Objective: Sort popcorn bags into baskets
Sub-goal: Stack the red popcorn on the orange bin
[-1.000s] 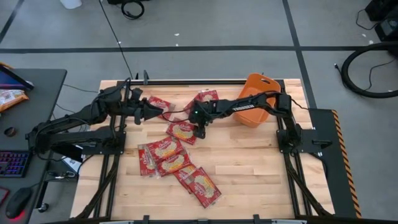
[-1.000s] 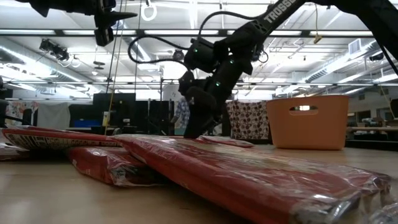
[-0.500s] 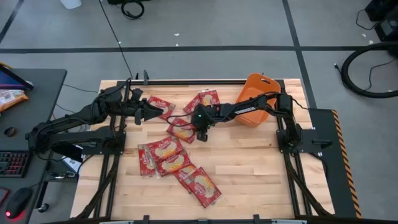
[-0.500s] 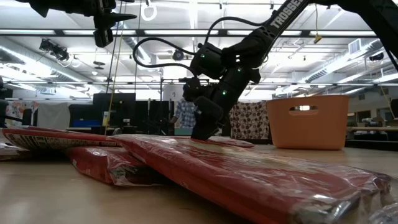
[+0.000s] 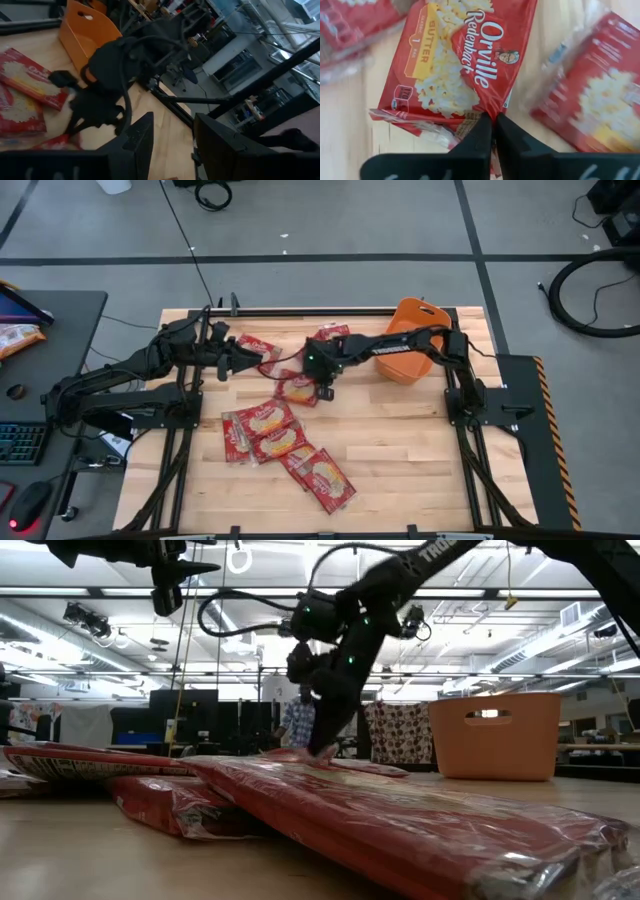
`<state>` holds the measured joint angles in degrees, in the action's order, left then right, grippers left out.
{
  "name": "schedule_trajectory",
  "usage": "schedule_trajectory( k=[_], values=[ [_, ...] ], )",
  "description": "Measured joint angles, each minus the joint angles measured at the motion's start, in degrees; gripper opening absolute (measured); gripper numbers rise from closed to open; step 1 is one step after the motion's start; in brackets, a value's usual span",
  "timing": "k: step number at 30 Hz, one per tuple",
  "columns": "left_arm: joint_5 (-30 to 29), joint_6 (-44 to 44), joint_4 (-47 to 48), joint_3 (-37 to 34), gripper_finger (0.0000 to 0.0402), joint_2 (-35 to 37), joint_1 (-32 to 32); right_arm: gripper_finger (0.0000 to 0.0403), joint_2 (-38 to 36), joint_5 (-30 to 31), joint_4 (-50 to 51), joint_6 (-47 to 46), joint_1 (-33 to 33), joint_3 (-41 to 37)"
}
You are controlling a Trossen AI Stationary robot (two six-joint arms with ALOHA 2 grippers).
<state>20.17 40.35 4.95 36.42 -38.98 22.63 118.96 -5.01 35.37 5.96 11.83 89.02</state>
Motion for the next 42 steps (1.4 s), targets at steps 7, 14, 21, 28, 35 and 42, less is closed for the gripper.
schedule_trajectory(
  k=[7, 14, 21, 28, 35, 42],
  values=[
    [-7.25, -6.38, -0.01, 0.0, 0.0146, 0.0, 0.01, 0.0008, -0.02, 8.75, 22.5, 2.74, 1.27, 12.86],
    [-9.16, -8.27, -1.36, 0.0, 0.0146, 0.02, 0.04, 0.0006, -1.98, 16.23, 34.02, 2.88, 5.21, 17.17],
    [-11.29, -9.89, 3.7, 0.0, 0.0146, 0.0, 0.09, 0.0006, -8.77, 18.79, 37.23, 4.1, 9.14, 17.23],
    [-14.65, -11.51, 6.42, 0.0, 0.0146, 0.0, 0.07, 0.0006, -18.06, 21.85, 40.8, -5.1, 15.12, 12.38],
    [-19.55, -11.71, 6.49, 0.0, 0.0146, 0.0, 0.07, 0.0006, -33.2, 22.6, 40.46, -15.36, 20.36, -3.42],
    [-21.91, -14.4, 5.94, 0.0, 0.0146, 0.0, 0.07, 0.0007, -45.04, 22.03, 38.96, -13.7, 24.11, -19.06]
  ],
)
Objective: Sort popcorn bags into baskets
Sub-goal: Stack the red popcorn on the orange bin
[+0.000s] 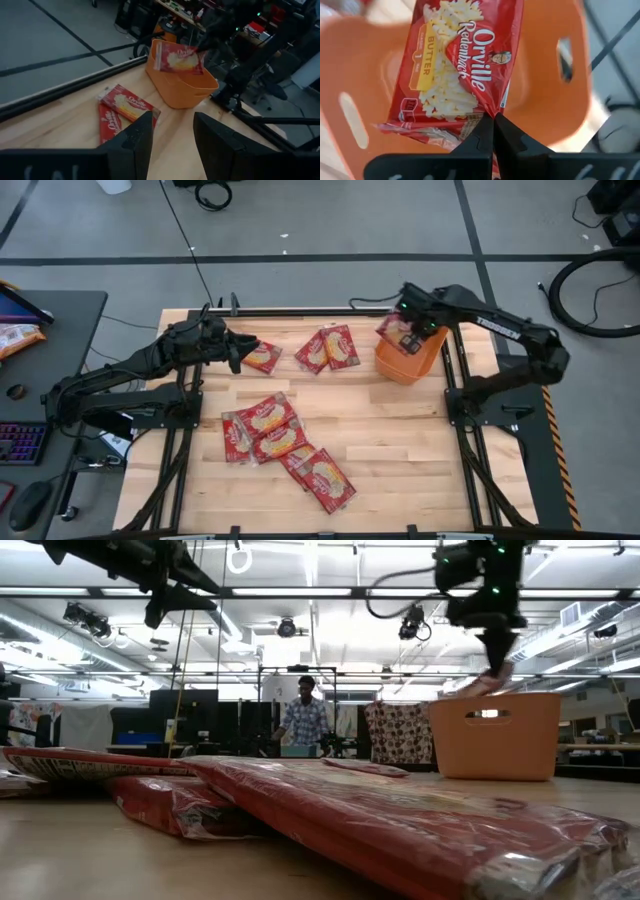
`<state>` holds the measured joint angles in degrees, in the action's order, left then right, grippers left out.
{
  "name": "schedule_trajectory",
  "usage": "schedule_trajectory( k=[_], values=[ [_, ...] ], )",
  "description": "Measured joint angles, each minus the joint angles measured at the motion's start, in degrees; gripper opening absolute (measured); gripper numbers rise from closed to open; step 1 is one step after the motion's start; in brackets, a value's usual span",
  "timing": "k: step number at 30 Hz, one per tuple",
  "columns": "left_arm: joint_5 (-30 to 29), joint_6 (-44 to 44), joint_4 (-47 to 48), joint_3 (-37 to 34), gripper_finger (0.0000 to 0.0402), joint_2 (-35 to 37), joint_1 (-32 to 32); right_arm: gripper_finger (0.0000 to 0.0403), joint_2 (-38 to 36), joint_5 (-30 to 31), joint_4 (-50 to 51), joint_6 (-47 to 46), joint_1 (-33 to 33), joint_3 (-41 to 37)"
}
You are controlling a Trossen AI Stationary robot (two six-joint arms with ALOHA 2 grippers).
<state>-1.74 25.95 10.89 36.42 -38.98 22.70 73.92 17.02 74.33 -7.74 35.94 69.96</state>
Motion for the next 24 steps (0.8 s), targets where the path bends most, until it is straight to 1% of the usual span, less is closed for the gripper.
schedule_trajectory(
  k=[5, 9, 12, 15, 18, 21, 24],
  values=[
    [-0.01, -1.12, -0.32, 0.0, 0.0146, 0.0, 0.0, 0.0007, -2.64, -5.74, -1.36, -11.58, 5.23, -7.48],
    [-0.16, -1.11, -0.34, 0.0, 0.0146, 0.0, 0.0, 0.0008, -2.51, -7.78, -5.31, -21.7, 6.92, -11.42],
    [-0.17, -0.88, -0.34, 0.0, 0.0146, 0.0, -0.04, 0.0008, -2.0, -9.8, -5.55, -25.01, 7.66, -12.81],
    [-0.14, 0.09, -0.34, 0.0, 0.0146, 0.0, -0.09, 0.0008, -2.3, -8.97, -5.1, -28.08, 7.64, -13.6],
    [0.0, 0.42, -0.34, 0.0, 0.0146, 0.0, -0.07, 0.0008, -2.76, -8.68, -5.32, -33.47, 8.08, -13.63],
    [0.04, 0.42, -0.34, 0.0, 0.0146, 0.0, -0.07, 0.0014, -2.68, -12.55, -4.99, -39.42, 8.82, -13.64],
    [1.29, 0.37, -0.53, 0.0, 0.0146, 0.0, -0.07, 0.0034, -2.67, -14.46, -6.05, -42.36, 8.71, -13.63]
  ],
)
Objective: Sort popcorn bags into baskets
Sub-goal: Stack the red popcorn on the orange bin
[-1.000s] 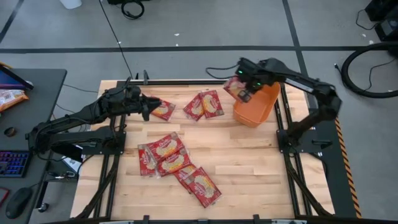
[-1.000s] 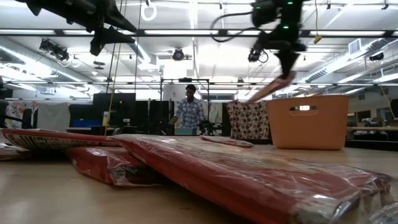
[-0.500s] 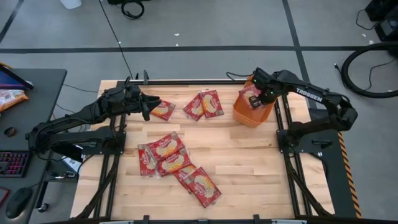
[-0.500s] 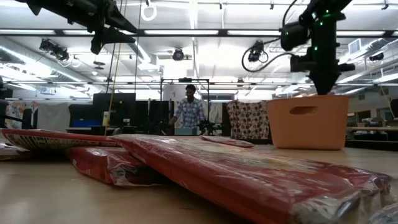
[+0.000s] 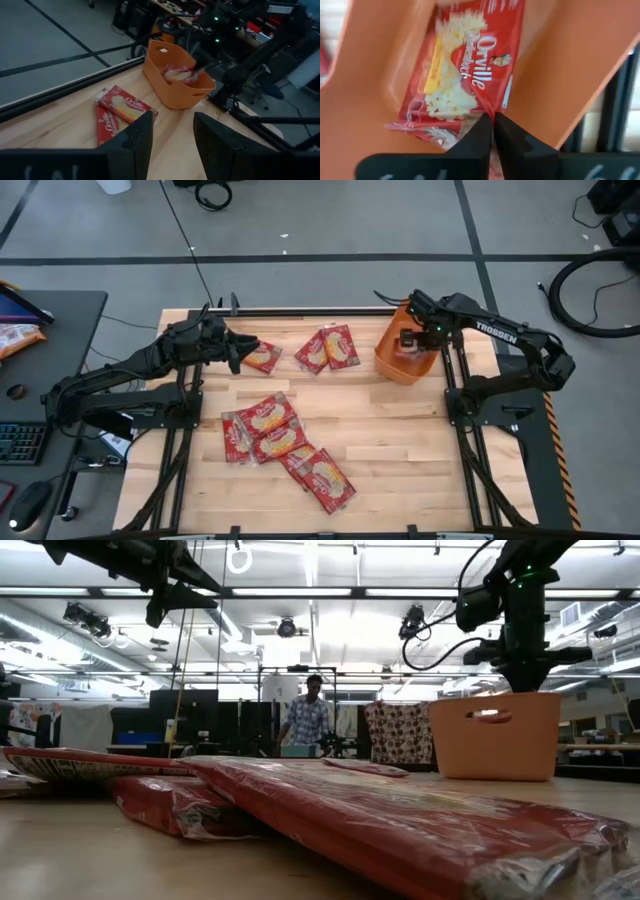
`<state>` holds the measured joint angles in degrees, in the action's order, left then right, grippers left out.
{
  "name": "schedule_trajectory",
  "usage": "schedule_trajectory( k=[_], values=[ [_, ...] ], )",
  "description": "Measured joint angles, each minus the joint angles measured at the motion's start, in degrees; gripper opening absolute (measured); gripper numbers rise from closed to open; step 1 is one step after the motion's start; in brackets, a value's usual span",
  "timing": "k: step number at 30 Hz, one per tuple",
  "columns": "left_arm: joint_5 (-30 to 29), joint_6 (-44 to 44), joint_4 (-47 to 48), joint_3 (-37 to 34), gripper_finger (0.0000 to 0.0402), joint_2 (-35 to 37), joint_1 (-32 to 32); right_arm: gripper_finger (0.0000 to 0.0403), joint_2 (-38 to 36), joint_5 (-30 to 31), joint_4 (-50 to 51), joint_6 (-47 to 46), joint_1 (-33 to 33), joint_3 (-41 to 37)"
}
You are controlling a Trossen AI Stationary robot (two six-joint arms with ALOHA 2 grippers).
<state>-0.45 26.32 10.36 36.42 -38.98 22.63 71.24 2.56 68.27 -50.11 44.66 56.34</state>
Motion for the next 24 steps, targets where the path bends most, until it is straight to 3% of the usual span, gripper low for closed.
schedule_trajectory(
  k=[8, 11, 17, 24],
  values=[
    [5.18, -1.93, -4.35, 0.0, 0.0146, -0.02, 0.0, 0.0112, 0.0, -11.88, -4.62, 0.61, -0.17, 0.02],
    [6.05, -1.12, -4.25, 0.0, 0.0146, -0.02, 0.02, 0.0133, -0.01, -11.05, -4.88, 5.67, -0.28, 2.19],
    [7.85, -0.02, -4.31, 0.0, 0.0146, -0.37, 0.0, 0.0145, -0.22, -2.47, -13.4, 16.38, -6.07, 9.91],
    [7.34, 0.03, -4.27, -0.02, 0.0146, -3.51, 0.07, 0.0144, 6.25, -6.79, -23.37, 22.35, -8.66, 13.41]
  ],
)
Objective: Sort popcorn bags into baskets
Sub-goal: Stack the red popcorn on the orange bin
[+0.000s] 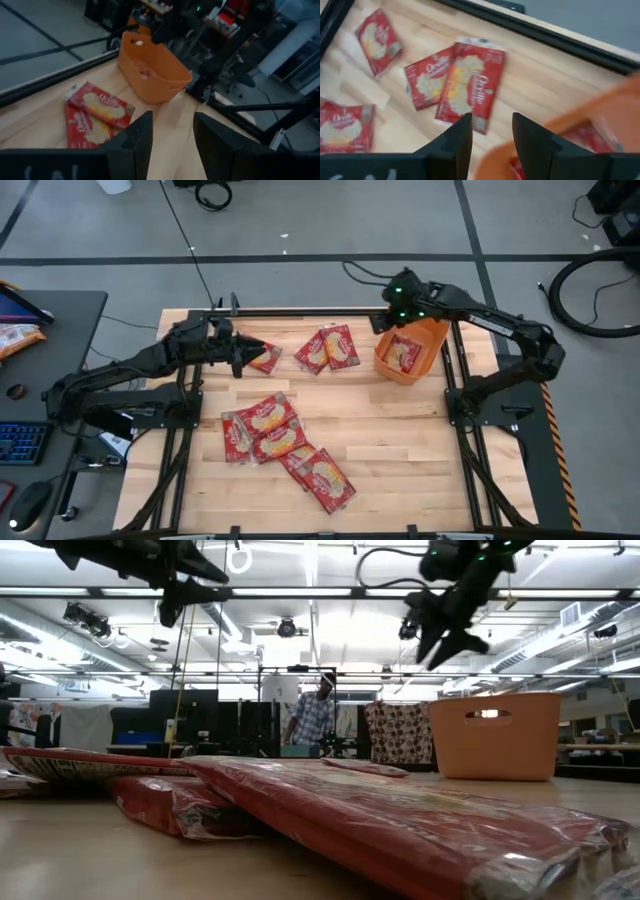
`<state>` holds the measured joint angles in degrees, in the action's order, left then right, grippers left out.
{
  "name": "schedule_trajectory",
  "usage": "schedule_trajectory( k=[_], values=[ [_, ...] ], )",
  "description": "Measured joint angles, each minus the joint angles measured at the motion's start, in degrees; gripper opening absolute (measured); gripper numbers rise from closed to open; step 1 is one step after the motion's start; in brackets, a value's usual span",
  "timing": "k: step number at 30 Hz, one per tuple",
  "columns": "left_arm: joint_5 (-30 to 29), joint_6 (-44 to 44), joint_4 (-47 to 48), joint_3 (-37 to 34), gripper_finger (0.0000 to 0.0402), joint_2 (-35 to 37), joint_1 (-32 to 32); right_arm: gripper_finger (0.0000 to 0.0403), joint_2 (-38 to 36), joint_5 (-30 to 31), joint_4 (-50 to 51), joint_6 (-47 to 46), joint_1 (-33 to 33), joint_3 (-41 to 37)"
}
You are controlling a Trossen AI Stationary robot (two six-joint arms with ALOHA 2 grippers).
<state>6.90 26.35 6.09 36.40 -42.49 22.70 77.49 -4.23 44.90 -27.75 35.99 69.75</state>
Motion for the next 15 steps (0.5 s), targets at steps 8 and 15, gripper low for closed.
schedule_trajectory(
  k=[8, 15],
  values=[
    [0.0, 2.84, 0.35, 0.42, 0.0146, -1.98, -0.04, 0.0146, 14.51, 3.2, -0.78, 16.21, -7.67, 9.09],
    [0.02, 2.75, 0.55, 2.19, 0.0146, -0.52, -0.04, 0.0196, 25.62, 2.1, -1.21, 25.03, -12.67, 14.62]
  ],
)
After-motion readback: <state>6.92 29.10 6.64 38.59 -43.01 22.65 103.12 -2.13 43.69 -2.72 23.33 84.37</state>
